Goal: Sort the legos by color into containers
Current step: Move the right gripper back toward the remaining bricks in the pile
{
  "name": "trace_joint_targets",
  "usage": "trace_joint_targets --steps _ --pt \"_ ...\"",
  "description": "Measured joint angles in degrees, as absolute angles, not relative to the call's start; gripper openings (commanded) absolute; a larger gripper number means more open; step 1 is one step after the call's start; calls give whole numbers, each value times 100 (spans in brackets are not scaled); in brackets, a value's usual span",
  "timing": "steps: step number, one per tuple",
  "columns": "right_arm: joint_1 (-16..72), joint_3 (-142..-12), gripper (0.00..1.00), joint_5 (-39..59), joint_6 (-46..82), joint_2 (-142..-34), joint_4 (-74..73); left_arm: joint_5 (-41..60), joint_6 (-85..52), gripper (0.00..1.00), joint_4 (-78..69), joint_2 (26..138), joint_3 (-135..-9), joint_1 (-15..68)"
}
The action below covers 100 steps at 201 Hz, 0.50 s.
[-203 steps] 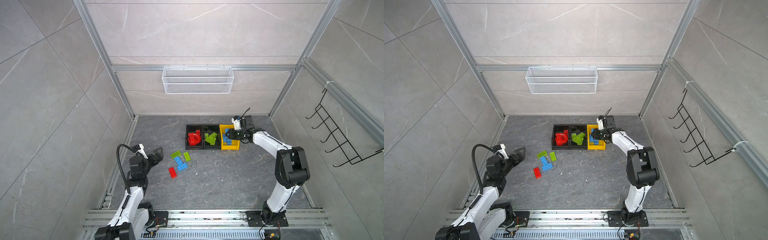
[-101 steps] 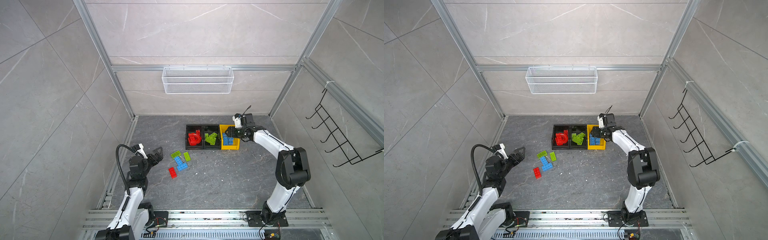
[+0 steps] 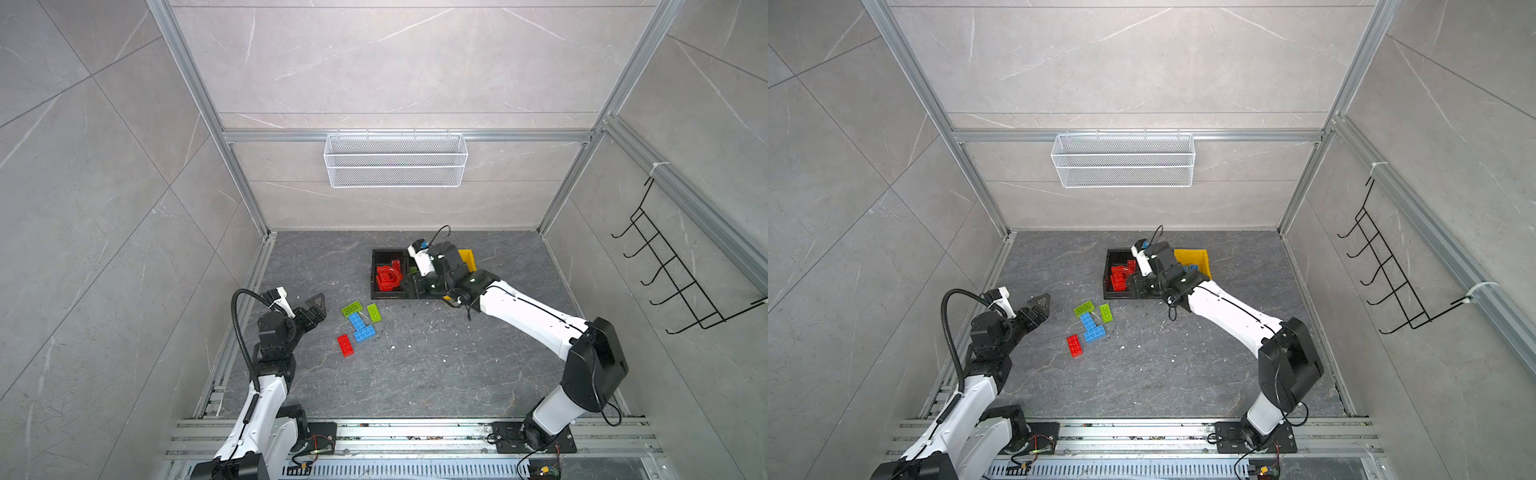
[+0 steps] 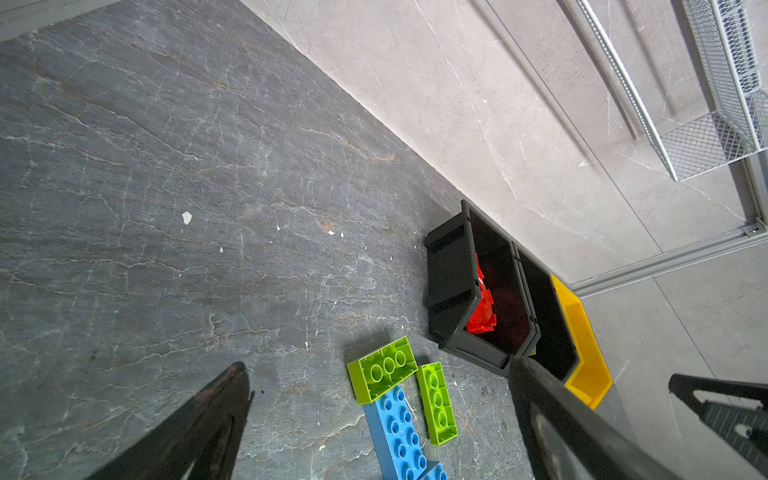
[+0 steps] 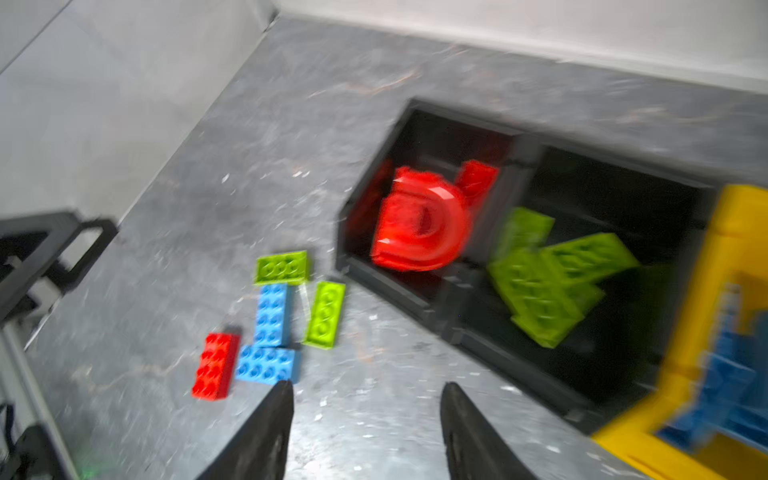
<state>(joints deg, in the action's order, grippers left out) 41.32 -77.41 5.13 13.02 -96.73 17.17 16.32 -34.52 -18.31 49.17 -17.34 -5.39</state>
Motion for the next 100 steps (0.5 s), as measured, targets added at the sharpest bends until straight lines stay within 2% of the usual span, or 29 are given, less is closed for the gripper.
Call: trace_joint_targets --steps 36,100 --pt "4718 -8259 60 198 1199 -10630 1778 1594 -3452 100 -1828 4890 -1734 -539" --pt "5009 -9351 60 -314 1173 -11907 2139 1533 -3452 100 -1820 4842 -1734 -539"
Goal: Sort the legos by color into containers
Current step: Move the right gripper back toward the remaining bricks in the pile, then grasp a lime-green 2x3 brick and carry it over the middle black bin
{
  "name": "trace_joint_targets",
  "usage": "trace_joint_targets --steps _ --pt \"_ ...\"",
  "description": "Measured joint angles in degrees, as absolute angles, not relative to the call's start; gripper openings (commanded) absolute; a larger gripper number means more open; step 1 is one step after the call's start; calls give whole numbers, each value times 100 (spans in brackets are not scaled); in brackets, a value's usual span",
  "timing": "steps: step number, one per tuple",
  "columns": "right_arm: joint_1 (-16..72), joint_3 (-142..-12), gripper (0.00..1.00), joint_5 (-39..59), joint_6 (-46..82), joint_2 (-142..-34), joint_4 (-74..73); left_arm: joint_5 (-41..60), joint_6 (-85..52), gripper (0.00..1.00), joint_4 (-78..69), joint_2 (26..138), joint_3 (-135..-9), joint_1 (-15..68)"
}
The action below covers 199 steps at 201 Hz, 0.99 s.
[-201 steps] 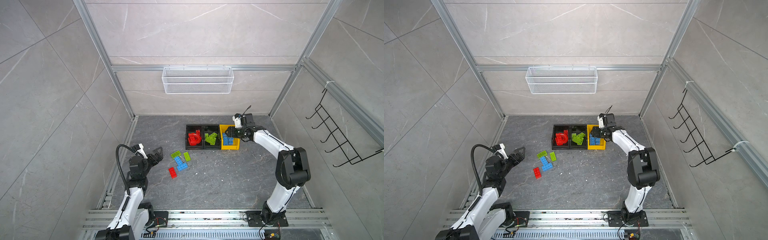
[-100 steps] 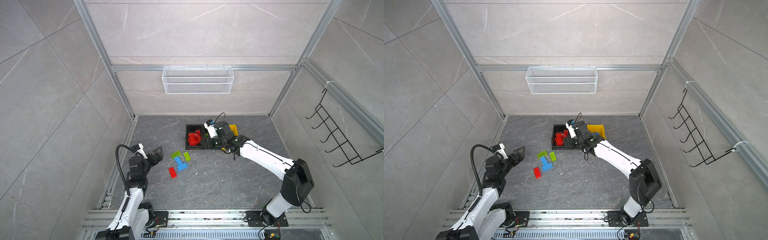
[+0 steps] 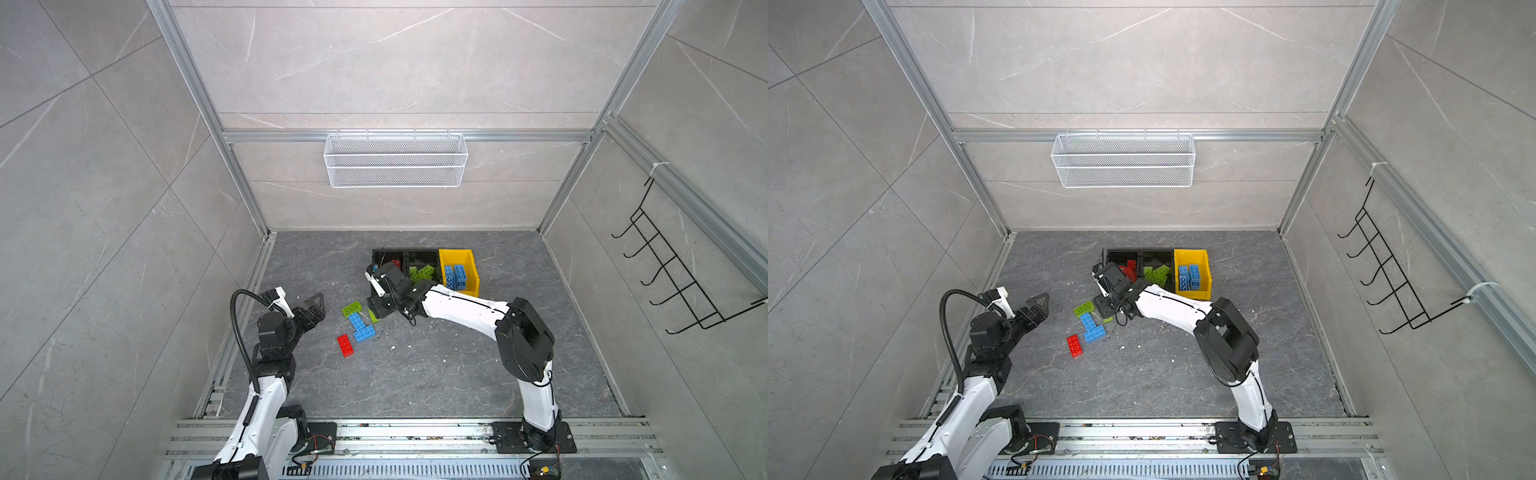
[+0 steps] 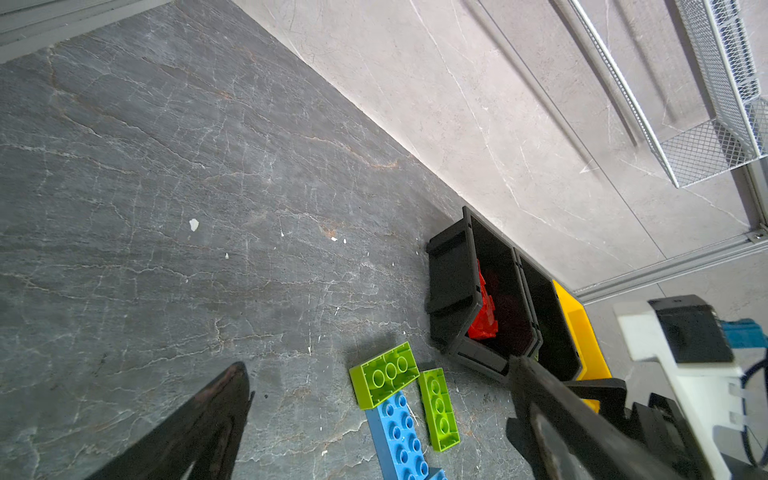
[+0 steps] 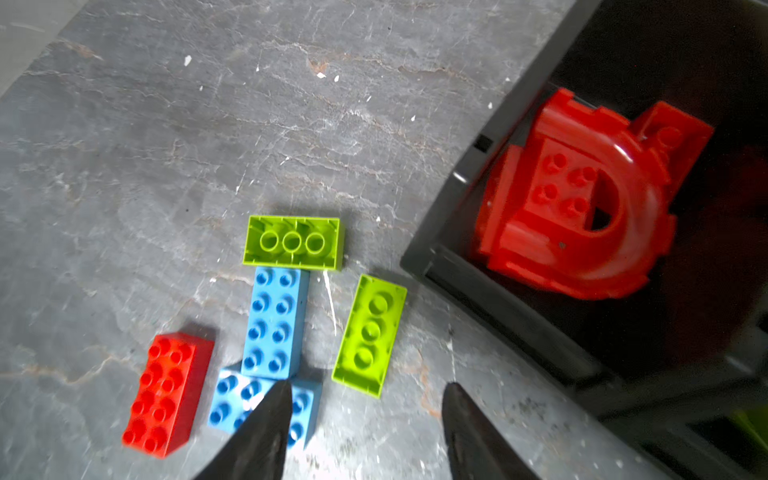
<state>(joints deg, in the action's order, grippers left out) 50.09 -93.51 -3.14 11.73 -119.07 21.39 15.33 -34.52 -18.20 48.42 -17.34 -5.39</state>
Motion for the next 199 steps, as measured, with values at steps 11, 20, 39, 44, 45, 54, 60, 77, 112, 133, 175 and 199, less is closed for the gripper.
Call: trace_joint_targets --steps 11,20,39,44,45,54,60,77,112,133,175,199 --pt "5037 -9524 60 -373 1173 -12095 2191 1531 -3452 100 -1820 4840 -1734 -539" --pt "5052 -9607 59 -395 1175 -12221 2224 1531 -3452 100 -1820 4840 -1734 -539" --pt "5057 -9725 59 -469 1175 -12451 2298 1531 -3452 100 -1820 4840 -1734 -539" --pt "5057 -9776 59 -489 1173 -12532 2329 1531 -3452 100 -1820 4838 -1734 -539" --pt "5057 -9782 58 -495 1175 -12538 2335 1531 -3452 100 -1820 4838 -1734 -539" --pt "5057 -9872 58 -534 1173 -12669 2388 1531 -3452 100 -1820 4836 -1734 -539" --pt "5057 -9922 58 -550 1173 -12737 2414 1531 -3452 100 -1820 4834 -1734 -539" --pt "5057 -10049 57 -580 1175 -12940 2475 1531 -3452 100 -1820 4831 -1734 -539" --pt "5057 -10252 52 -644 1177 -13253 2646 1527 -3452 100 -1820 4829 -1734 -539" --pt "5068 -10353 46 -694 1140 -13308 2700 1525 -3452 100 -1820 4829 -1734 -539" --pt "5074 -10366 30 -731 1072 -13308 2768 1518 -3452 100 -1820 4829 -1734 -539" --pt "5074 -10191 25 -716 1087 -13203 2676 1516 -3452 100 -1820 4829 -1734 -539"
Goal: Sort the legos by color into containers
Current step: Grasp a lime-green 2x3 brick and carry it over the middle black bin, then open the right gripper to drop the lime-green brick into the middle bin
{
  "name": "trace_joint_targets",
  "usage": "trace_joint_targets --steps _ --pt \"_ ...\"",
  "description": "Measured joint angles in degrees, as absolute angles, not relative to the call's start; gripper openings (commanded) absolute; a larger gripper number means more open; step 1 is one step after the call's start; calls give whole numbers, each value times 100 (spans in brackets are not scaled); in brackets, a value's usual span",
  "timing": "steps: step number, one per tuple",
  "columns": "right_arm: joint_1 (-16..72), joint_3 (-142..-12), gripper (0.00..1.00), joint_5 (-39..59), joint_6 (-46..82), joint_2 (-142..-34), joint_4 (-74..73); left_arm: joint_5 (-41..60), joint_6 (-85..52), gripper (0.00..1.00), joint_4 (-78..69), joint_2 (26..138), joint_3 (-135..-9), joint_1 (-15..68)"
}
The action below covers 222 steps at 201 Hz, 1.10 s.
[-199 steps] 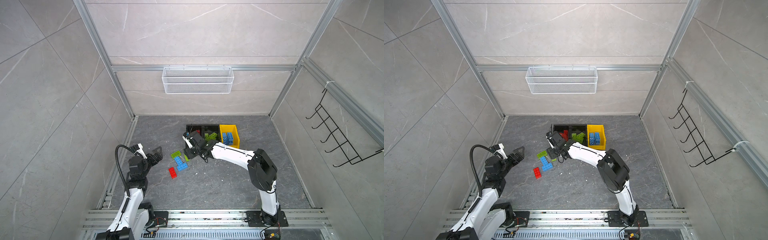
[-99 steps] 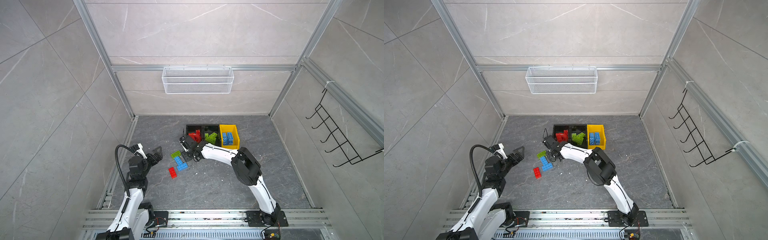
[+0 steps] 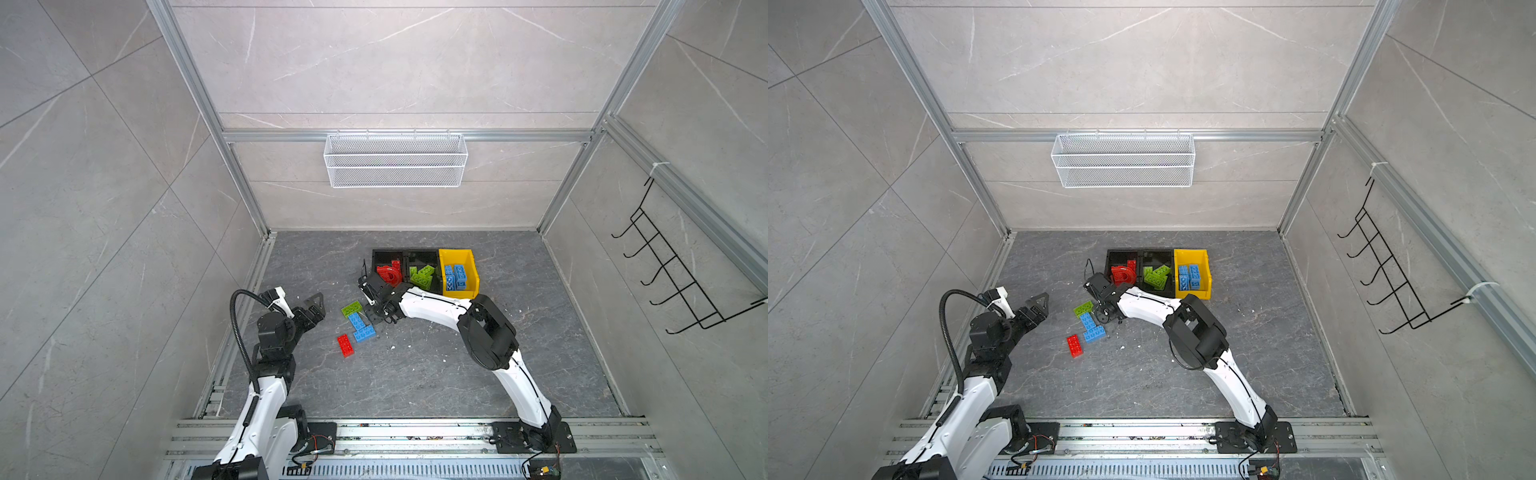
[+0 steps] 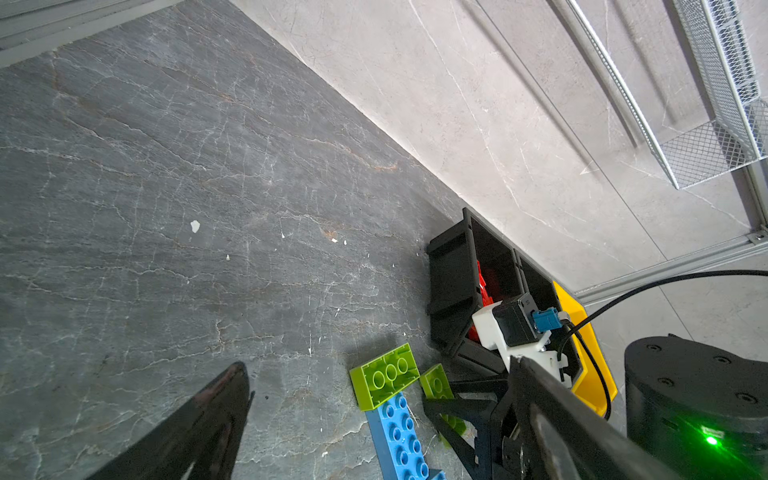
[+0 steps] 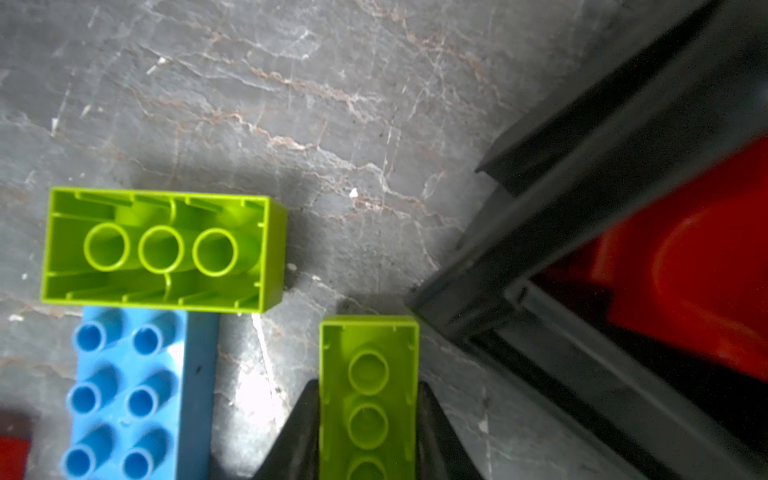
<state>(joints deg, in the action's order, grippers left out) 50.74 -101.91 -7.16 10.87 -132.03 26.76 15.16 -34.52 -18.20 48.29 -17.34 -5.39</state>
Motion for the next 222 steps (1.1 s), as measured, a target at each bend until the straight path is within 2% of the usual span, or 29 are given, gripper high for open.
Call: trace_joint_targets --steps 60,106,151,204,222 --pt "4864 -8980 22 -80 1114 -11627 2222 1516 -3452 100 -1822 4831 -1734 -537" --pt "3684 -8506 22 482 1227 -10516 1669 1518 -3452 100 -1826 4873 -1734 -534" --pt "2714 -8464 21 639 1243 -10728 1636 1538 -3452 100 -1824 4954 -1734 -534" --pt "2600 -8781 23 856 1247 -11485 1664 1538 -3452 100 -1826 4952 -1734 -534" --pt "2600 -8842 29 888 1267 -11609 1667 1533 -3452 100 -1824 4950 -1734 -534"
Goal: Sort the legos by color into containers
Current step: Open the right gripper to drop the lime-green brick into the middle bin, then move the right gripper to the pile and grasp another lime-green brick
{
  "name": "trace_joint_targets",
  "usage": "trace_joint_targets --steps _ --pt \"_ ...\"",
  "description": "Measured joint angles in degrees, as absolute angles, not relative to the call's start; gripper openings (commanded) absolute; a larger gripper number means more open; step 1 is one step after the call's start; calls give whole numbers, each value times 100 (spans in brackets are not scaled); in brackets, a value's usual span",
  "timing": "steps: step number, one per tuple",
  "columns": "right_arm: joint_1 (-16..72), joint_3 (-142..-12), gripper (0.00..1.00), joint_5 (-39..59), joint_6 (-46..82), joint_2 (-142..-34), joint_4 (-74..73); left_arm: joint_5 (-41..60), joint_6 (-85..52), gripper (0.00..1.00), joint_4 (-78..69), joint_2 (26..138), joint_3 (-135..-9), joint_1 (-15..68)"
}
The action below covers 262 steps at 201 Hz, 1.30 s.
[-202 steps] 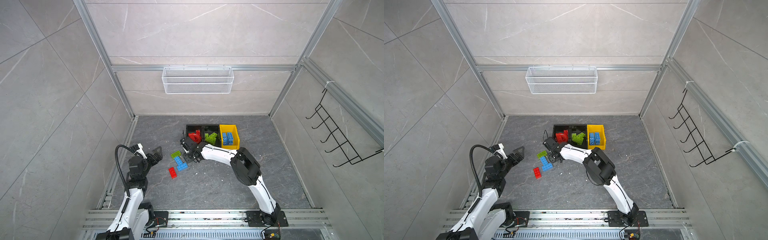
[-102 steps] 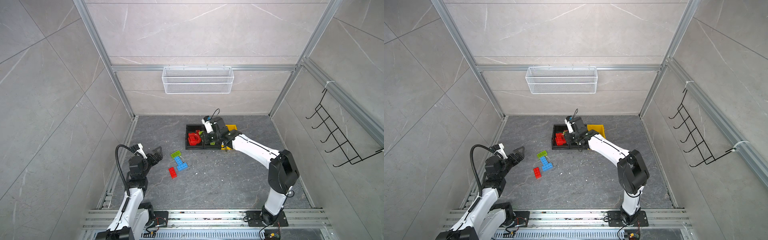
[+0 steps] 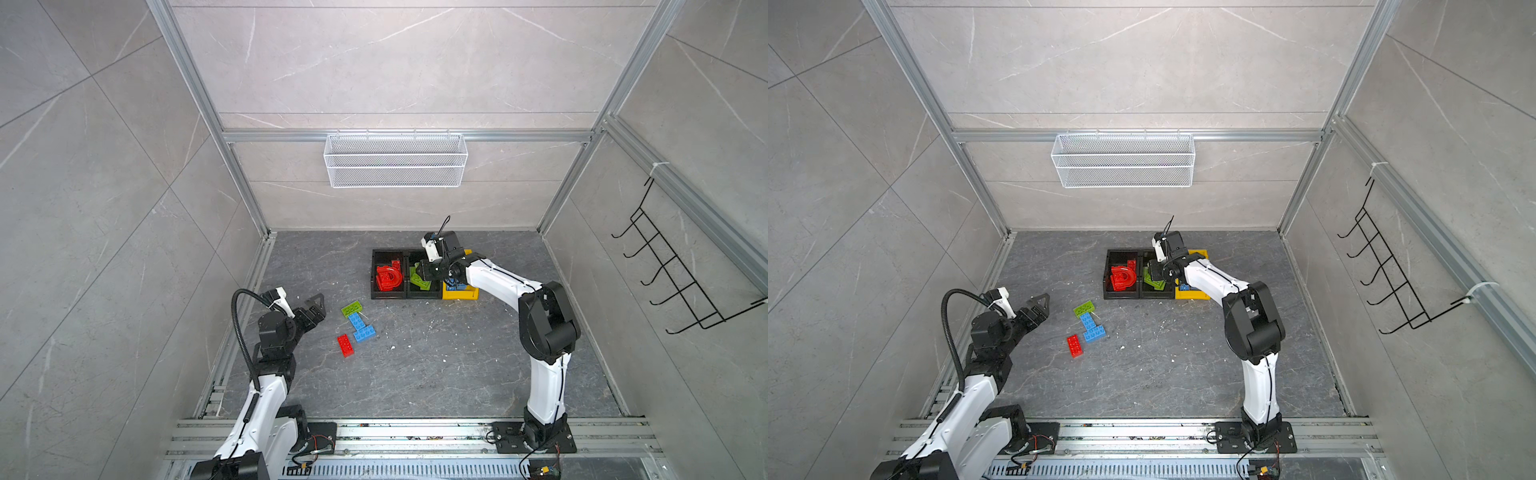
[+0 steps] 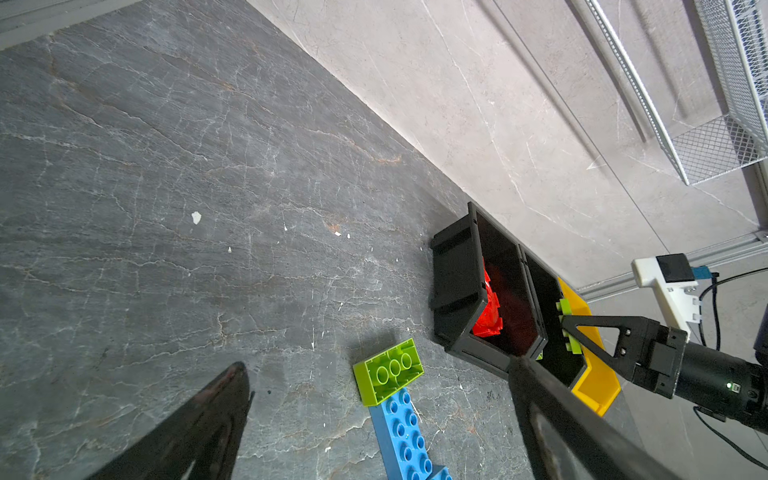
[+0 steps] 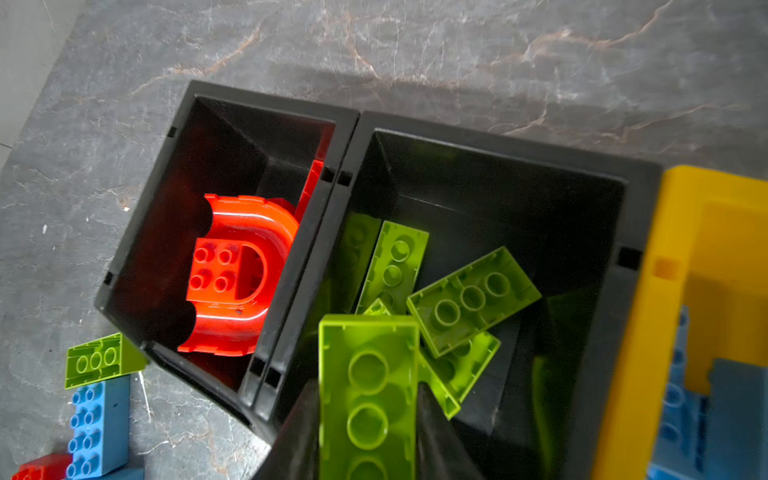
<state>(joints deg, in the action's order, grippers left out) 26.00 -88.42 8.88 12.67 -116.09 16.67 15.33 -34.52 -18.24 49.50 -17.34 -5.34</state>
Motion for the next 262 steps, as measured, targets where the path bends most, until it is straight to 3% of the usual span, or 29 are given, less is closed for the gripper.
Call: trace_joint_targets --steps 25,41,84,122,171,210,262 --pt "2593 -8995 53 882 1361 -11743 1688 1533 -3452 100 -1824 4943 -1734 -534" --pt "2593 -9109 57 888 1369 -11791 1686 1533 -3452 100 -1822 4936 -1734 -534" --pt "2591 -9131 61 869 1393 -11721 1702 1533 -3452 100 -1822 4856 -1734 -534" --pt "2783 -8619 63 757 1391 -10943 1706 1533 -3452 100 -1822 4825 -1734 -534" --pt "4049 -8447 66 379 1306 -10326 1634 1509 -3452 100 -1820 4786 -1734 -523" --pt "4766 -8523 68 305 1304 -10626 1667 1483 -3452 100 -1796 4786 -1734 -523" --pt "5242 -10182 73 -91 1015 -12160 2167 1343 -3454 100 -1671 4674 -1734 -513"
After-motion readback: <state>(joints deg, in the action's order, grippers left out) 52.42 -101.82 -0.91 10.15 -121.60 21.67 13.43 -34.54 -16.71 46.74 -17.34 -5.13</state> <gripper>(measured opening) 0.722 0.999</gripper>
